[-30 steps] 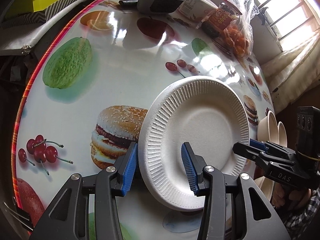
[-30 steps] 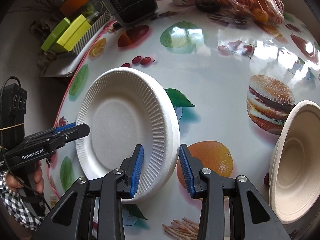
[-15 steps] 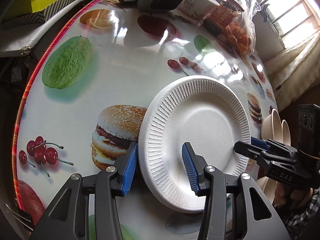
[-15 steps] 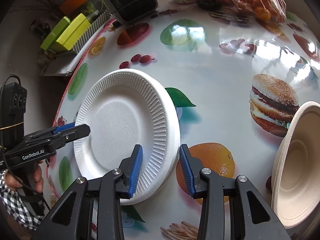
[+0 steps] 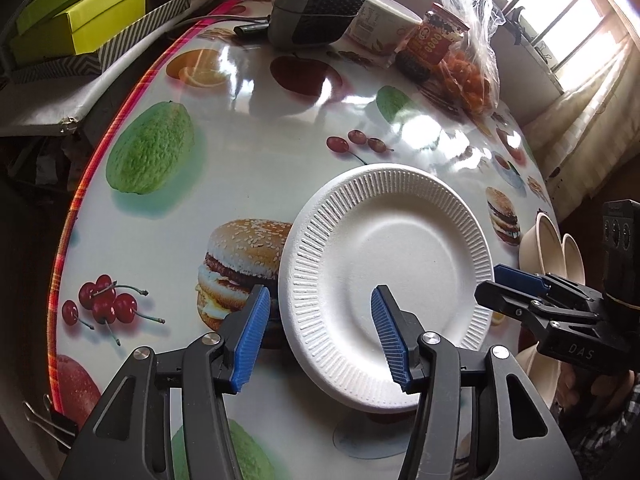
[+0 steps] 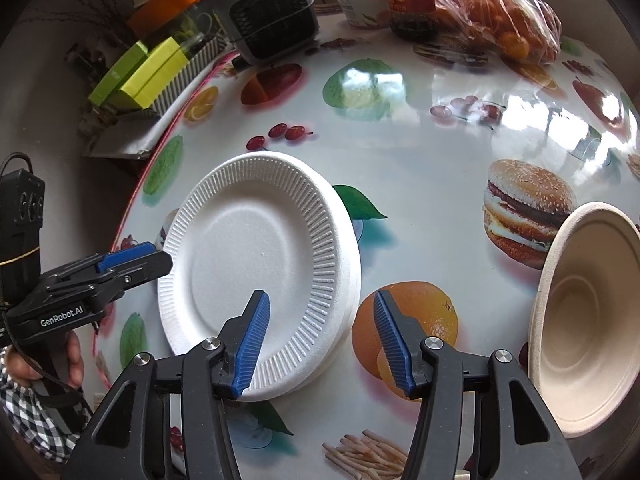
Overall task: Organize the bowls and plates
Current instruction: 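Move both open tools to the rim of a tan paper bowl, then close both tools on the rim of the tan bowl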
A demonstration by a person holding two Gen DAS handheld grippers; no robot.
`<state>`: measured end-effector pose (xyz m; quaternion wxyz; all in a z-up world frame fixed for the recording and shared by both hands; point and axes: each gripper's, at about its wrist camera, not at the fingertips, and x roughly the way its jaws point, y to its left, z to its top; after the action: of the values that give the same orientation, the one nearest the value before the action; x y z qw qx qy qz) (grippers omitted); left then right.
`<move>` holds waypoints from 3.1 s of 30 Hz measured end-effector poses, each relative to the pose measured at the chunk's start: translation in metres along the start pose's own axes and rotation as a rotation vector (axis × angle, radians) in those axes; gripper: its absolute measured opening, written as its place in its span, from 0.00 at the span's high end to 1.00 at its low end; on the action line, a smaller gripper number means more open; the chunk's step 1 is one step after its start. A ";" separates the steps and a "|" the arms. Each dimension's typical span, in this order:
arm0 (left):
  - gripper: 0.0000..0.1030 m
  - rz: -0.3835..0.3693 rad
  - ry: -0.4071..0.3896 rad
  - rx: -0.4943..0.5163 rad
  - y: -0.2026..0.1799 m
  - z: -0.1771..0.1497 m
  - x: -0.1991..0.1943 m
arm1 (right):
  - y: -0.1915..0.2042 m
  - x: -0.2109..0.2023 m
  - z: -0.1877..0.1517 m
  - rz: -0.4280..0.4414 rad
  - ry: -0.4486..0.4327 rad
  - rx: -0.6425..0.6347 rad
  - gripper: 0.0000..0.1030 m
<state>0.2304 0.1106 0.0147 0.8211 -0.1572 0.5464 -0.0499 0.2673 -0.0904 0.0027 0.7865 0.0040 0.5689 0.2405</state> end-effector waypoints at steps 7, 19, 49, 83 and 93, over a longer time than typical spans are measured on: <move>0.47 0.055 -0.130 0.059 -0.015 -0.016 -0.035 | 0.004 -0.030 -0.015 -0.014 -0.091 0.002 0.46; 0.46 0.157 -0.362 0.190 -0.055 -0.068 -0.085 | 0.018 -0.085 -0.067 -0.098 -0.280 -0.017 0.37; 0.46 -0.018 -0.344 0.409 -0.152 -0.132 -0.061 | -0.019 -0.159 -0.210 -0.362 -0.581 0.163 0.22; 0.46 -0.109 -0.119 0.393 -0.225 -0.012 0.050 | -0.138 -0.124 -0.136 -0.276 -0.530 0.266 0.28; 0.49 -0.100 -0.105 0.399 -0.225 -0.001 0.062 | -0.146 -0.110 -0.121 -0.255 -0.506 0.259 0.51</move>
<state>0.2742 -0.1184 0.0303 0.8598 -0.0207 0.4736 -0.1897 0.1867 -0.2939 0.0177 0.9199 0.0923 0.3770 0.0568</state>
